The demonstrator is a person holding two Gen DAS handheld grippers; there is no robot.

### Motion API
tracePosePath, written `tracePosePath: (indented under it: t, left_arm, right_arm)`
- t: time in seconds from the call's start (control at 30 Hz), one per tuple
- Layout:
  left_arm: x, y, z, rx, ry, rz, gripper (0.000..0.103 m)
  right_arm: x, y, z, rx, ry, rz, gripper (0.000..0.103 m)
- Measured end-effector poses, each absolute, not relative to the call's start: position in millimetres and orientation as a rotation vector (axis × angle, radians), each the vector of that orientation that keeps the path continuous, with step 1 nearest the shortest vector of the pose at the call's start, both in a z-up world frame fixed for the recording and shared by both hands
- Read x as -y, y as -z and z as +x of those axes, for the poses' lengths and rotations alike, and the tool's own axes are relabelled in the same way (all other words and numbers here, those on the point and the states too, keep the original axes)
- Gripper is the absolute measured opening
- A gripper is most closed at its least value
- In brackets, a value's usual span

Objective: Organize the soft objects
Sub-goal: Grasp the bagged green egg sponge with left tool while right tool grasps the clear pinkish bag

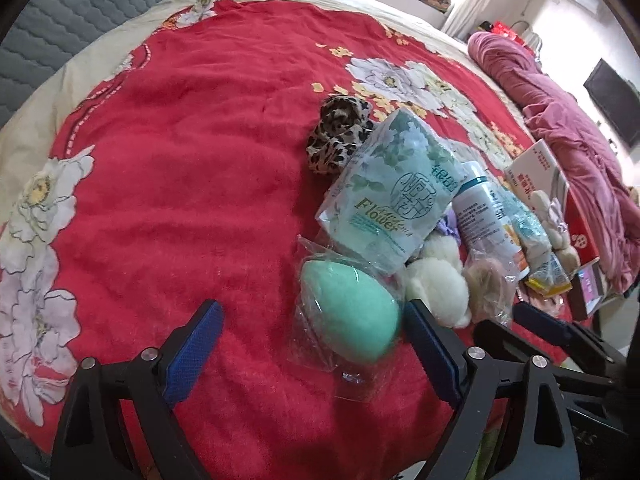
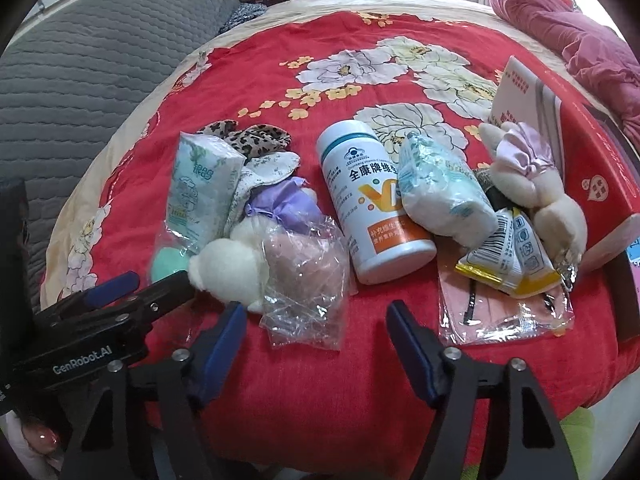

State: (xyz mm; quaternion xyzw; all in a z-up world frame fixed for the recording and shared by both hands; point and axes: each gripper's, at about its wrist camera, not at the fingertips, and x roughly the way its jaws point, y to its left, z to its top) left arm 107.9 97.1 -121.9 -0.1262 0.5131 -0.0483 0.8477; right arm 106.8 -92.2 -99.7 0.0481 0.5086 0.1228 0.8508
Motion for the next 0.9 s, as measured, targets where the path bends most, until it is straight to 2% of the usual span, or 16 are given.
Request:
tracePosePath:
  t: [0.03, 0.1, 0.23, 0.3, 0.67, 0.9]
  left_arm:
    - [-97, 122, 109, -1.082, 0.108, -0.270, 0.088]
    - [-97, 121, 109, -1.079, 0.129, -0.278, 0.078]
    - [-92, 119, 110, -1.081, 0.167, -0.293, 0.065]
    - [-91, 120, 110, -1.085, 0.188, -0.310, 0.054]
    - [-87, 112, 107, -1.066, 0.198, -0.295, 0.049]
    - [-88, 89, 94, -1.021, 0.182, -0.276, 0.049]
  right_arm:
    - [91, 101, 108, -1.074, -0.257, 0.099, 0.067]
    - [90, 103, 111, -1.078, -0.256, 0.107, 0.062]
    - [86, 105, 115, -1.072, -0.262, 0.105, 0.048]
    - [84, 106, 115, -1.065, -0.255, 0.099, 0.045]
    - [88, 91, 106, -1.017, -0.295, 0.096, 0.044]
    - [97, 80, 98, -0.999, -0.293, 0.109, 0.044]
